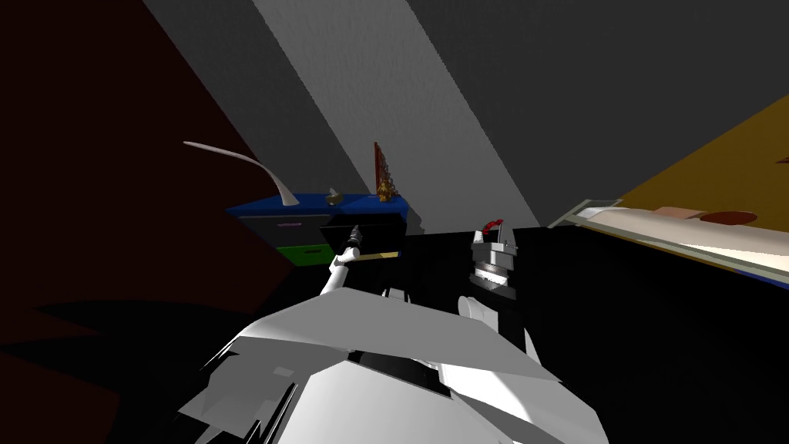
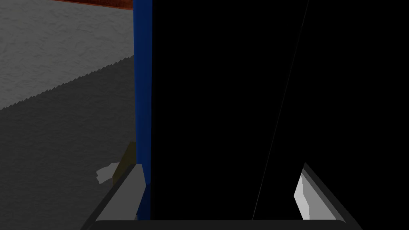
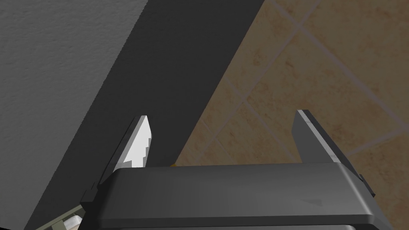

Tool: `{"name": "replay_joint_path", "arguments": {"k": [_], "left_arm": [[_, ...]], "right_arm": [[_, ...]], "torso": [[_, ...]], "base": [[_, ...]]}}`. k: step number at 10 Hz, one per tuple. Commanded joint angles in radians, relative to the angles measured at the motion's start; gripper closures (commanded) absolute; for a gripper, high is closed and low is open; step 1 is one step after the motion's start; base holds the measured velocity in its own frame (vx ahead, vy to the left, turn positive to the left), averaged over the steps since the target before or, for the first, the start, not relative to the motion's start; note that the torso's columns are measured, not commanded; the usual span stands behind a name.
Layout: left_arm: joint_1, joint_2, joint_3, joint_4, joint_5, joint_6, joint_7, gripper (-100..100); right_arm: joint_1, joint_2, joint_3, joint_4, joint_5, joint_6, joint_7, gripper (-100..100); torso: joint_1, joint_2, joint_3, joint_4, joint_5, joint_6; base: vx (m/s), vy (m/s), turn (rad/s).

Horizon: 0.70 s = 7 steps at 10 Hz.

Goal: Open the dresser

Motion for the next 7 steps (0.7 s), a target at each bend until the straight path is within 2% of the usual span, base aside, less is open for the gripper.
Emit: {"name": "replay_joint_path", "arguments": {"k": [1,3,4,5,7], "left_arm": [[-0.013,0.007,0.014,-0.03,0.005,0.041,-0.004,-100],[-0.024,0.013,0.026,-0.056,0.011,0.082,-0.009,-100],[-0.013,0.007,0.023,-0.043,0.007,0.074,-0.009,-100],[-0.011,0.005,0.024,-0.043,0.007,0.08,-0.011,0],[-0.006,0.003,0.024,-0.038,0.006,0.081,-0.011,0]], "right_arm": [[0.0,0.0,0.0,0.0,0.0,0.0,0.0,0],[0.0,0.0,0.0,0.0,0.0,0.0,0.0,0],[0.0,0.0,0.0,0.0,0.0,0.0,0.0,0],[0.0,0.0,0.0,0.0,0.0,0.0,0.0,0],[0.0,0.0,0.0,0.0,0.0,0.0,0.0,0]], "torso": [[-0.001,0.004,0.002,0.002,-0.001,0.0],[-0.002,0.006,0.003,0.005,-0.003,-0.001],[-0.003,0.008,0.004,0.007,-0.004,-0.001],[-0.003,0.007,0.003,0.005,-0.003,0.0],[-0.001,0.003,0.001,0.002,-0.002,0.0]], "base": [[-0.007,-0.021,0.014],[-0.013,-0.022,0.023],[0.0,-0.013,0.01],[0.0,0.0,0.0],[0.0,0.0,0.0]]}}
